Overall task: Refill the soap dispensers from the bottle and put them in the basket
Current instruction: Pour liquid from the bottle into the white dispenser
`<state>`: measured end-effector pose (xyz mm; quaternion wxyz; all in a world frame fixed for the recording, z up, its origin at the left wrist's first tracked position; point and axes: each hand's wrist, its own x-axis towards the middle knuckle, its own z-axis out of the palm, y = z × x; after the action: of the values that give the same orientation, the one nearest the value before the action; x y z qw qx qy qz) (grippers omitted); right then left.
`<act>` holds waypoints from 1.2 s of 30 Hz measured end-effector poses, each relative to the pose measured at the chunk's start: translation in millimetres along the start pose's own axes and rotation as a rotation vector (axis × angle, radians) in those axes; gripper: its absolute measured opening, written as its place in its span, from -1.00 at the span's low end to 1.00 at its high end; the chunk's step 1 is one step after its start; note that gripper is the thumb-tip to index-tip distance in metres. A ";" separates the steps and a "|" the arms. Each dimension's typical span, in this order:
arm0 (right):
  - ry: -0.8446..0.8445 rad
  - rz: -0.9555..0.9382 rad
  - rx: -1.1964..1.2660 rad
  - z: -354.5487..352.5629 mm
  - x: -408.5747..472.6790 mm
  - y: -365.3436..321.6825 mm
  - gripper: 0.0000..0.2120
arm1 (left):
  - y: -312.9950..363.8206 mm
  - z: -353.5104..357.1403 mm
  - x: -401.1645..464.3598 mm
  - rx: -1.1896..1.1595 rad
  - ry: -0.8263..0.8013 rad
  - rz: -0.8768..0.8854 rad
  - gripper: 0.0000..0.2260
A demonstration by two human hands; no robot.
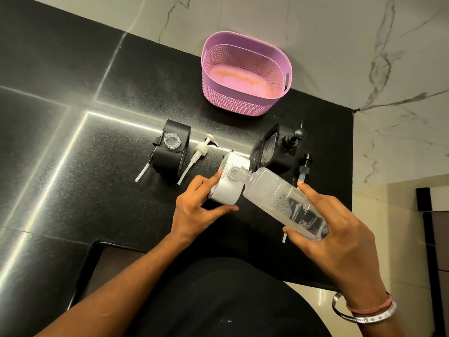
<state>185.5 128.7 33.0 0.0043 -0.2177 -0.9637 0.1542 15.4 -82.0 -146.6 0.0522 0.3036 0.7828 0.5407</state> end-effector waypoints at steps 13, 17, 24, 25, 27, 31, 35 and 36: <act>-0.011 0.007 -0.003 -1.8 1.1 -0.5 -0.13 | 1.0 -0.9 0.0 0.013 -0.004 0.006 -0.21; -0.013 0.008 -0.012 -2.0 1.6 -1.0 -0.13 | 1.0 -0.9 0.1 0.014 -0.001 0.010 -0.21; -0.010 0.003 -0.014 -1.7 1.2 -0.1 -0.12 | 0.6 -0.9 -0.1 0.010 -0.003 0.005 -0.21; -0.011 0.002 -0.014 -1.6 1.4 -0.1 -0.12 | 0.3 -0.8 -0.1 0.008 -0.004 0.003 -0.21; -0.011 -0.001 -0.014 -1.6 1.5 -0.1 -0.12 | -0.2 -0.7 -0.3 0.006 -0.008 -0.002 -0.21; -0.005 0.001 -0.008 -1.9 1.1 -0.9 -0.12 | 0.7 -0.8 -0.5 0.003 -0.005 -0.004 -0.21; -0.005 0.004 -0.014 -2.2 0.5 -1.4 -0.11 | 1.8 -0.1 0.2 0.001 0.009 -0.002 -0.22; -0.008 0.004 -0.015 -2.2 0.5 -1.3 -0.11 | 1.6 -0.1 0.2 0.000 0.005 -0.003 -0.22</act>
<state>184.7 128.4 35.4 -0.0013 -0.2191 -0.9644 0.1480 15.8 -81.5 -145.1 0.0513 0.3009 0.7833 0.5415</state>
